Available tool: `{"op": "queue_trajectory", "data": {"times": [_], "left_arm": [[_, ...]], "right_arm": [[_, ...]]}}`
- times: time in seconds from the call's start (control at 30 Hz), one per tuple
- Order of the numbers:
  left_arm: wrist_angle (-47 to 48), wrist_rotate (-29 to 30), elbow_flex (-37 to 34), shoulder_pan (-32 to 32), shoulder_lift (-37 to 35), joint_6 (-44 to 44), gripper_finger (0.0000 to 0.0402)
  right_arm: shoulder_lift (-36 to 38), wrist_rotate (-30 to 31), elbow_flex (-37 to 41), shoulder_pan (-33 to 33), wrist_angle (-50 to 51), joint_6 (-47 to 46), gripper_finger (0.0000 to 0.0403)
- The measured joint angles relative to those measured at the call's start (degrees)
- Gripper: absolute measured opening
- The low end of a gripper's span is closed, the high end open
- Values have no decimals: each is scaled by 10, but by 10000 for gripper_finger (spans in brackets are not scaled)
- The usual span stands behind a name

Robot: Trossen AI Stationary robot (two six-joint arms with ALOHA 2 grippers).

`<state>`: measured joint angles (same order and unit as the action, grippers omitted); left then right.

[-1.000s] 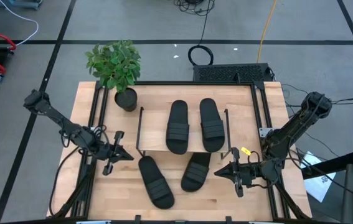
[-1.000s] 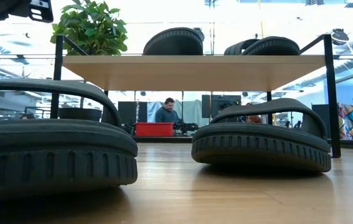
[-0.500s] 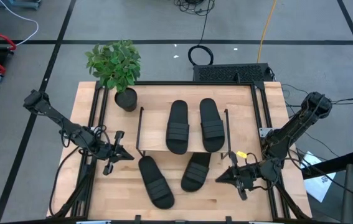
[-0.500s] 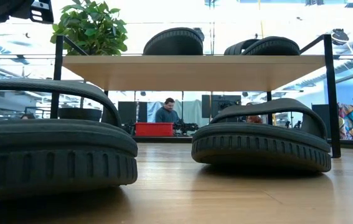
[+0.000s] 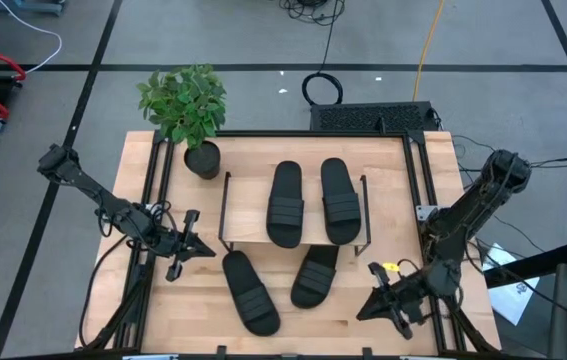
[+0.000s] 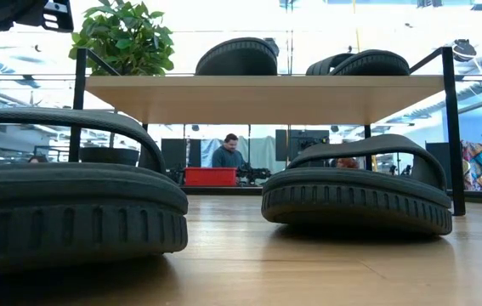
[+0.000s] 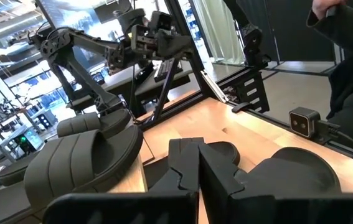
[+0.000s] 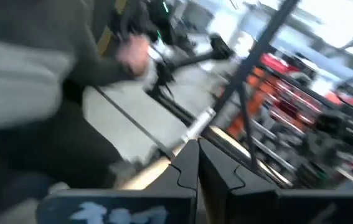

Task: Pick and place slides into the shelf
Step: Put the right black slide under the shelf

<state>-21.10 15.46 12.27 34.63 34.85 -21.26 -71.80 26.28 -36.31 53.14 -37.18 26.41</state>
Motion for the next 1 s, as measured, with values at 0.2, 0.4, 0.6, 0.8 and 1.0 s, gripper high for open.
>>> {"op": "queue_trajectory", "data": {"times": [0.2, 0.4, 0.6, 0.8, 1.0], "left_arm": [[0, 0, 0, 0, 0, 4, 12], [0, 0, 0, 0, 0, 5, 4], [0, 0, 0, 0, 0, 9, 16], [0, 1, 0, 0, 0, 9, 2], [0, 1, 0, 0, 0, 10, 15]], "right_arm": [[-87, 130, -103, 33, 69, 4, 0], [-158, 261, -208, 46, 124, -49, 0], [-253, 446, -302, 68, 173, -32, 0], [-313, 539, -324, 55, 175, -58, 36], [-345, 522, -326, 20, 174, -160, 144]]}}
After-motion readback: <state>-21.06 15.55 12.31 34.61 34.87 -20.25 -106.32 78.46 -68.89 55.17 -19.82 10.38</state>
